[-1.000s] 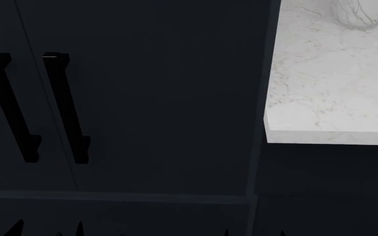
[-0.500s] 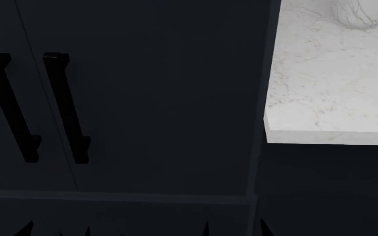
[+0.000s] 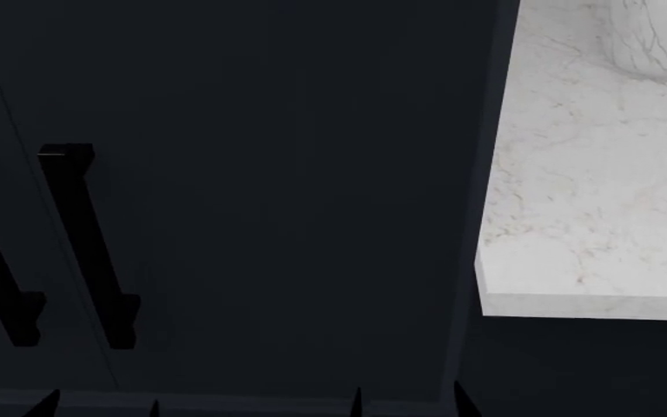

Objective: Press the start button on the microwave

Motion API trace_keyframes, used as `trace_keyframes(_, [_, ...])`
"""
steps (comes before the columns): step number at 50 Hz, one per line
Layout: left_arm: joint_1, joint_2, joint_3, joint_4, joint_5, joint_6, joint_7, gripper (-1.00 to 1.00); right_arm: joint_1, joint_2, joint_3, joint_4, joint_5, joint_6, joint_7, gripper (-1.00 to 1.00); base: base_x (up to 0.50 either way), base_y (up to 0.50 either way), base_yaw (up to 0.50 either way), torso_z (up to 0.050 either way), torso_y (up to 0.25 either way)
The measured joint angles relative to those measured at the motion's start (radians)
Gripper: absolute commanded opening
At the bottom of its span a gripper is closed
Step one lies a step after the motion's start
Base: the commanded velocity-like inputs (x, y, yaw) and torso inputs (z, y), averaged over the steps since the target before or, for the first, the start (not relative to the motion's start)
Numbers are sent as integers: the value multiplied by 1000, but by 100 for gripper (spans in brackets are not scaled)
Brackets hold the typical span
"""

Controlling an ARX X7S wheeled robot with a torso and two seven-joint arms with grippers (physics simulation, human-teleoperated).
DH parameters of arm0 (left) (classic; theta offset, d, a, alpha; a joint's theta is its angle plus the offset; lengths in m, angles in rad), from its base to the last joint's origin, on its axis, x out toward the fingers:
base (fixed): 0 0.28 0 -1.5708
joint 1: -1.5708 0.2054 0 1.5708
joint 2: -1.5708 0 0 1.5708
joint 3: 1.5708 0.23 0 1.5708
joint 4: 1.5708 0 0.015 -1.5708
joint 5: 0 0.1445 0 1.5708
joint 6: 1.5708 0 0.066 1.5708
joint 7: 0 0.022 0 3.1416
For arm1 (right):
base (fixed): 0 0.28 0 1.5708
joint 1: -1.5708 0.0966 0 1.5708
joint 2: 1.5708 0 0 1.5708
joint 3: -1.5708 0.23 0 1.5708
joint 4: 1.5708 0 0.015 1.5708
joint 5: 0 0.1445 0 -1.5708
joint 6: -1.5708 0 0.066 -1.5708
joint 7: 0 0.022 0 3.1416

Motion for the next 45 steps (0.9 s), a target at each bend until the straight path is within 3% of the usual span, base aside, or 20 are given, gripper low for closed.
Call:
trace_keyframes(18, [-1, -16, 20, 3, -22, 0, -20, 100, -6, 18, -21, -14, 22, -9, 21, 100, 100, 0, 0, 0, 0])
trace_keyframes(24, [1, -21, 25, 5, -29, 2, -26, 100, -21, 32, -34, -115, -13, 39, 47, 100, 0, 0, 0, 0, 0])
trace_keyframes(35, [-1, -29, 37, 2, -41, 4, -34, 100, 13, 78, -67, -506, -90, 278, 44, 100, 0, 0, 0, 0, 0])
trace_keyframes(45, [0, -39, 43, 14, -53, -3, -39, 100, 208, 96, -104, -807, -178, 586, -11, 100, 0, 0, 0, 0, 0])
